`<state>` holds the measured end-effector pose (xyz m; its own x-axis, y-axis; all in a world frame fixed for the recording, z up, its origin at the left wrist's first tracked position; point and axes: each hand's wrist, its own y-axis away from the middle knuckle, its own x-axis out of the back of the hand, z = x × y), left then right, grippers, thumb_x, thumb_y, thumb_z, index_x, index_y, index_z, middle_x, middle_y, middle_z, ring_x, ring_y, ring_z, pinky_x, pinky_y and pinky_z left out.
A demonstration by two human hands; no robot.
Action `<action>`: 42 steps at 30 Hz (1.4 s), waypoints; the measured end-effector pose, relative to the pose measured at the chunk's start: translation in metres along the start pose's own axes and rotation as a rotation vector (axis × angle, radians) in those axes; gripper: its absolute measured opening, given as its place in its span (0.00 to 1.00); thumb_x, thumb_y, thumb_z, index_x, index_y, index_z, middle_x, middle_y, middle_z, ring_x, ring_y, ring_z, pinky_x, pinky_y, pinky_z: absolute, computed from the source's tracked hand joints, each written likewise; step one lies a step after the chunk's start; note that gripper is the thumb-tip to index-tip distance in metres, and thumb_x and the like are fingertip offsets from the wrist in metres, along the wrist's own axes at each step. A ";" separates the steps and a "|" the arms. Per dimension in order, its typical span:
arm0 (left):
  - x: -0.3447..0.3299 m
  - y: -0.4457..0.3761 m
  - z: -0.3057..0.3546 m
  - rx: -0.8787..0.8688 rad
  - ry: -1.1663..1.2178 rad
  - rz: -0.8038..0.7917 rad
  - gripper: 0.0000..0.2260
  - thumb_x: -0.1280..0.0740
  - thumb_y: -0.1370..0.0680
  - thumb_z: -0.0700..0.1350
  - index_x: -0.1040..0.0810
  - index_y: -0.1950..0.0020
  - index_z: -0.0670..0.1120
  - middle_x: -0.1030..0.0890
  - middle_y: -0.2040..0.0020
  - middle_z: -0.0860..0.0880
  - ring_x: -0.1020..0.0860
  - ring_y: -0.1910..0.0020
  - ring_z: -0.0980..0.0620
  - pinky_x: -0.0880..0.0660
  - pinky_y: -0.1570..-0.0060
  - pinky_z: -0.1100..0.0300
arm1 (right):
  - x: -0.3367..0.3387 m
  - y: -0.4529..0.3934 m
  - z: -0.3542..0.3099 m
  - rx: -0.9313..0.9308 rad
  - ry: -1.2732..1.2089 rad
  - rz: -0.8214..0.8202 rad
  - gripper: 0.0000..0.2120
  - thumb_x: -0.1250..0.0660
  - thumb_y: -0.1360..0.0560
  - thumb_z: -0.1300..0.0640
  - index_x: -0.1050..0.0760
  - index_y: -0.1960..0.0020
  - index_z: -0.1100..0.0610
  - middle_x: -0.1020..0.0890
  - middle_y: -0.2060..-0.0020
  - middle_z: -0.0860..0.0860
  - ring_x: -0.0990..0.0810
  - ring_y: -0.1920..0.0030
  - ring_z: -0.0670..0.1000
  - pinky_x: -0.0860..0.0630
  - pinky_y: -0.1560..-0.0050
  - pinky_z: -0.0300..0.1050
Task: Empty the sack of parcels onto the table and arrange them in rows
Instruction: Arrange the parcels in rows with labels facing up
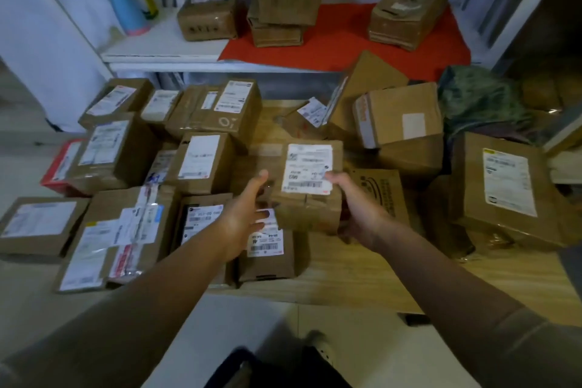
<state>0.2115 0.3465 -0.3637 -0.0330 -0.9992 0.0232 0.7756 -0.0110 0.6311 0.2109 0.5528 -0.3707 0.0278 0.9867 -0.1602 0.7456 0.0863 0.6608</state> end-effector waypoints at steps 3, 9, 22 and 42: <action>0.016 0.002 -0.006 0.003 -0.098 0.149 0.13 0.34 0.22 0.59 0.22 0.47 0.50 0.19 0.42 0.47 0.22 0.42 0.47 0.28 0.35 0.49 | -0.011 -0.017 -0.006 -0.038 -0.083 0.106 0.21 0.31 0.27 0.40 0.22 0.41 0.52 0.15 0.50 0.54 0.17 0.52 0.55 0.21 0.68 0.44; 0.042 -0.012 -0.005 -0.134 -0.248 0.301 0.11 0.34 0.20 0.45 0.22 0.38 0.46 0.20 0.45 0.46 0.22 0.44 0.48 0.24 0.42 0.53 | -0.048 -0.055 -0.016 0.009 -0.003 0.149 0.25 0.29 0.29 0.38 0.24 0.37 0.50 0.16 0.50 0.52 0.17 0.50 0.55 0.18 0.55 0.52; 0.096 -0.088 0.023 -0.317 -0.661 0.331 0.14 0.34 0.20 0.45 0.24 0.35 0.48 0.25 0.39 0.49 0.26 0.51 0.58 0.25 0.53 0.65 | -0.087 -0.158 -0.040 0.111 0.057 0.233 0.35 0.28 0.28 0.43 0.40 0.25 0.42 0.20 0.40 0.49 0.20 0.42 0.55 0.24 0.37 0.60; 0.104 -0.130 0.035 -0.332 -0.880 0.357 0.13 0.32 0.22 0.48 0.22 0.38 0.49 0.28 0.37 0.45 0.32 0.39 0.45 0.33 0.40 0.54 | -0.104 -0.161 -0.042 -0.034 0.410 0.189 0.11 0.38 0.20 0.46 0.22 0.53 0.52 0.22 0.55 0.47 0.24 0.53 0.49 0.26 0.40 0.51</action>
<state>0.0852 0.2457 -0.4156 -0.1138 -0.5637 0.8181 0.9631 0.1396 0.2301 0.0600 0.4415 -0.4301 -0.1095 0.9580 0.2651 0.7302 -0.1034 0.6753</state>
